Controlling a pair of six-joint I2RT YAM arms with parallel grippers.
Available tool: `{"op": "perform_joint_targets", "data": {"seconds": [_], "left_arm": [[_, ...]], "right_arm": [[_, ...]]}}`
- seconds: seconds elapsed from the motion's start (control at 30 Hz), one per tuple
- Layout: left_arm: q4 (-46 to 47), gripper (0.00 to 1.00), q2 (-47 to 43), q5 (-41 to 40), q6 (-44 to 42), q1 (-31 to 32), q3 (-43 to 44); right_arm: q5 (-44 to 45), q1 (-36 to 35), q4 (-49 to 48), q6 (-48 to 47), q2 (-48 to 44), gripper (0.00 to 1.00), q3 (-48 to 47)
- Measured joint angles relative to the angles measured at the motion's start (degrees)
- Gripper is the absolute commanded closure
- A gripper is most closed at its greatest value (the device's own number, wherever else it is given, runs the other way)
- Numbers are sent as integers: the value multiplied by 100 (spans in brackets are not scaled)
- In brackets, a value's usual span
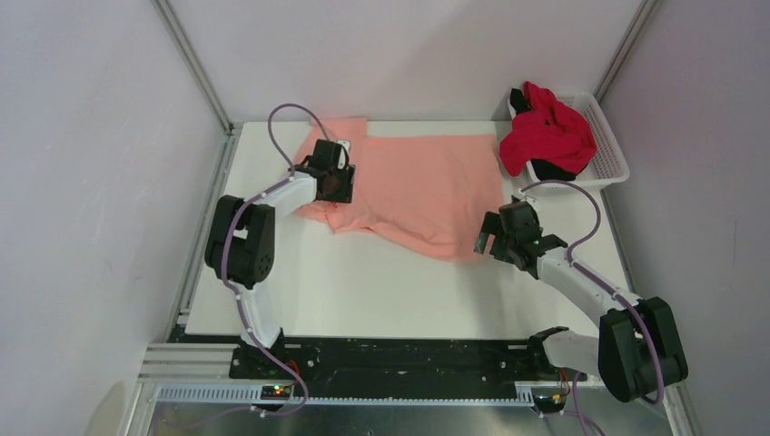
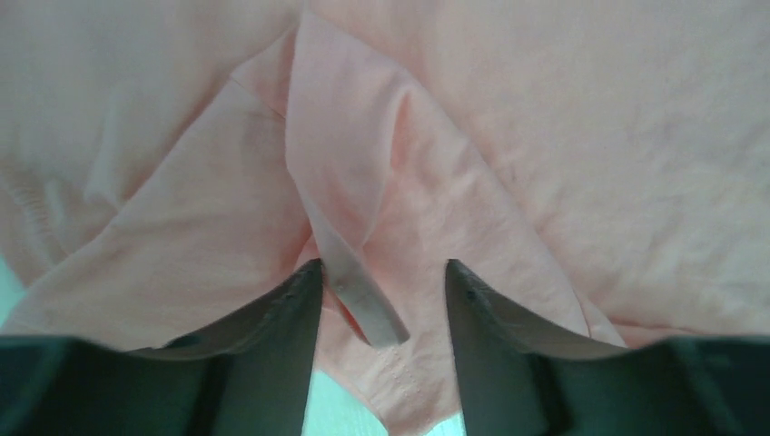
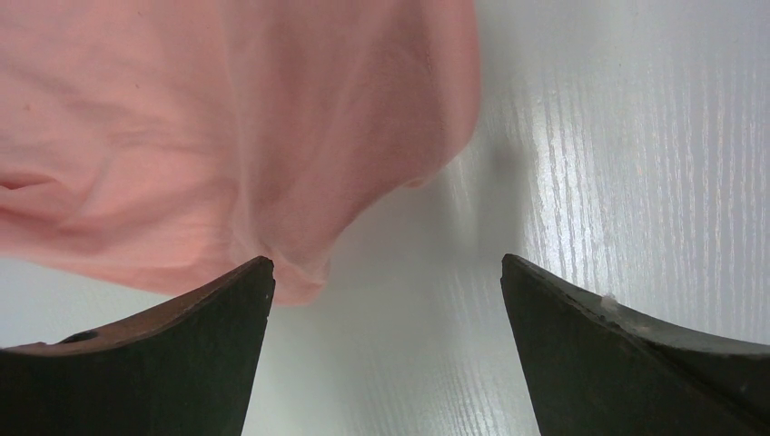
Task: Fold and stack the t-shirts
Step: Flatten out the tshirt
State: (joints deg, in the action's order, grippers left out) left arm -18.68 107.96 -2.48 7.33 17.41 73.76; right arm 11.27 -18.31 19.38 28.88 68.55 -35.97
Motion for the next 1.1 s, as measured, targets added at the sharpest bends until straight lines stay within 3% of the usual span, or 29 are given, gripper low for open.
{"op": "perform_joint_targets", "data": {"seconds": [0.1, 0.2, 0.27, 0.37, 0.47, 0.87, 1.1], "left_arm": [[-118, 64, 94, -216, -37, 55, 264], [-157, 95, 105, -282, -33, 74, 358], [-190, 99, 105, -306, -55, 83, 361], [-258, 95, 107, -339, -90, 85, 361], [-302, 99, 107, -428, -90, 96, 352], [-339, 100, 46, -557, 256, 122, 297], [-337, 100, -1169, -820, 1110, 155, -1001]], "right_arm": [[0, 15, 2, 0, -22, 1, 0], [0, 35, 2, 2, -31, 1, 0], [-4, 55, 2, 2, -39, 1, 2], [-17, 74, 4, 2, -63, 1, 2], [-22, 87, 9, 2, -85, 1, 2], [-26, 94, 20, 2, -129, 1, 2], [-52, 103, 24, 4, -129, 1, 7]]}}
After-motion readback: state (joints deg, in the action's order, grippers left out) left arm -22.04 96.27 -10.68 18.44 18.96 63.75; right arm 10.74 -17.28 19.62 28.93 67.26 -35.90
